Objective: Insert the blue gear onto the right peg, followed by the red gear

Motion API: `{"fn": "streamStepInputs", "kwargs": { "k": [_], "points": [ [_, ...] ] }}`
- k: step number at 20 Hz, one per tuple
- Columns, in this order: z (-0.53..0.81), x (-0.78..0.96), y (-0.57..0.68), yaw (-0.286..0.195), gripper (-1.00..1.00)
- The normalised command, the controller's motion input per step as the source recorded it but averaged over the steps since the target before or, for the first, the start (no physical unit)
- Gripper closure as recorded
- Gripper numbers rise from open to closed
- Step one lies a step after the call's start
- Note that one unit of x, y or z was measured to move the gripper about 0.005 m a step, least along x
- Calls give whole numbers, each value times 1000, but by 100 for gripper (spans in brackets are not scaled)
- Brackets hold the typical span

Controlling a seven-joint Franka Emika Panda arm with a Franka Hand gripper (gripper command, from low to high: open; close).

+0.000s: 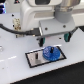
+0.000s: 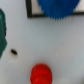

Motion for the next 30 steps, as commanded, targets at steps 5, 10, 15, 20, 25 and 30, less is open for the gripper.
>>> {"fn": "streamStepInputs", "kwargs": {
  "k": [5,10,15,20,25,30],
  "points": [
    [-4,-710,133,0,-100],
    [-94,-614,113,0,-100],
    [-288,-454,60,0,-100],
    [-356,-330,27,0,-100],
    [-346,-219,44,0,-100],
    [-274,-168,19,0,-100]
  ]
}}
